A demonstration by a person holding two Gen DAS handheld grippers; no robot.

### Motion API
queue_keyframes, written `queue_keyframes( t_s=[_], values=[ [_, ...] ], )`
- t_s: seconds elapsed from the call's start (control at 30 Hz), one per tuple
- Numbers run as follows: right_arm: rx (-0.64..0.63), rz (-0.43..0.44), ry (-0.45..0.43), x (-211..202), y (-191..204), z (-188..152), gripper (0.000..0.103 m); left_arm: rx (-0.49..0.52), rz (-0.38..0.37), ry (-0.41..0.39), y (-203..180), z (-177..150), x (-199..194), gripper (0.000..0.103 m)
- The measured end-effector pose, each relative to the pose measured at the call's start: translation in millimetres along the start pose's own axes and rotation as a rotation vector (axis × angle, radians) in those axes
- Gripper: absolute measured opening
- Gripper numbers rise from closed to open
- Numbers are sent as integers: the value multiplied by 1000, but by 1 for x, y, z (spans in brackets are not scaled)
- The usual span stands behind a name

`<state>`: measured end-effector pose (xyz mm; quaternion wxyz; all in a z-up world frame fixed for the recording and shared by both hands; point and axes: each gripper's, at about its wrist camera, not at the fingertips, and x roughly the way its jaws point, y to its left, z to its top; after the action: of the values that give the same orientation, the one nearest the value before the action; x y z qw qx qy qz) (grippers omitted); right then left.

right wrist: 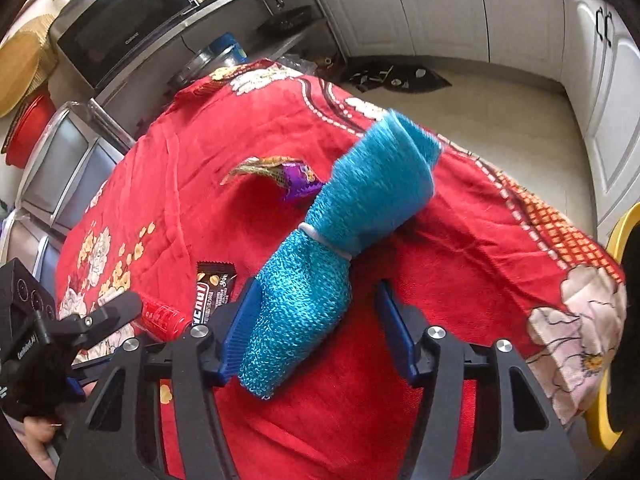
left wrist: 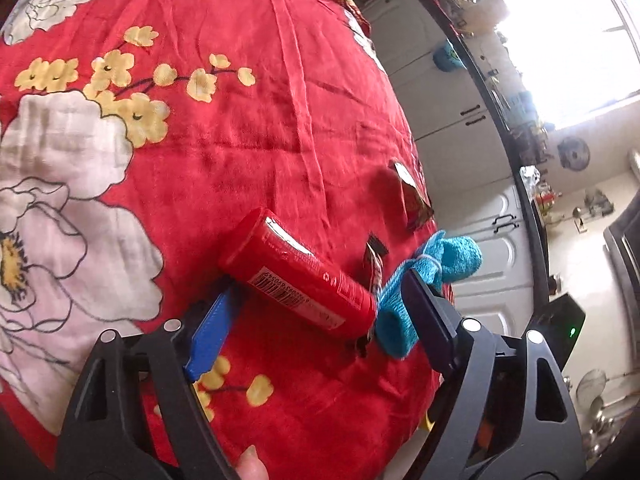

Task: Collect trash
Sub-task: 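Grasp the red cylinder with the left tool while the right tool grasps the blue mesh scrubber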

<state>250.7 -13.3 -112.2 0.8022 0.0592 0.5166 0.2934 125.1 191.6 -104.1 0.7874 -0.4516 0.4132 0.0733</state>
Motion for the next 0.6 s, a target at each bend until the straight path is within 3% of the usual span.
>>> queue_keyframes(
  t_s=[0.13,0.3,0.43,0.6],
  values=[
    [19,16,3,5,-3,-1,48,-2,40,-26,-2,5,4,67],
    [35,38,-3,2,-7,-4,30,48,117,-51,-11,8,10,60],
    [60,52,-12,-5,-13,-10,25,110,178,-70,-14,8,14,43],
    [73,44,-30,-20,-19,-19,23,143,176,-66,-11,9,12,39]
  ],
)
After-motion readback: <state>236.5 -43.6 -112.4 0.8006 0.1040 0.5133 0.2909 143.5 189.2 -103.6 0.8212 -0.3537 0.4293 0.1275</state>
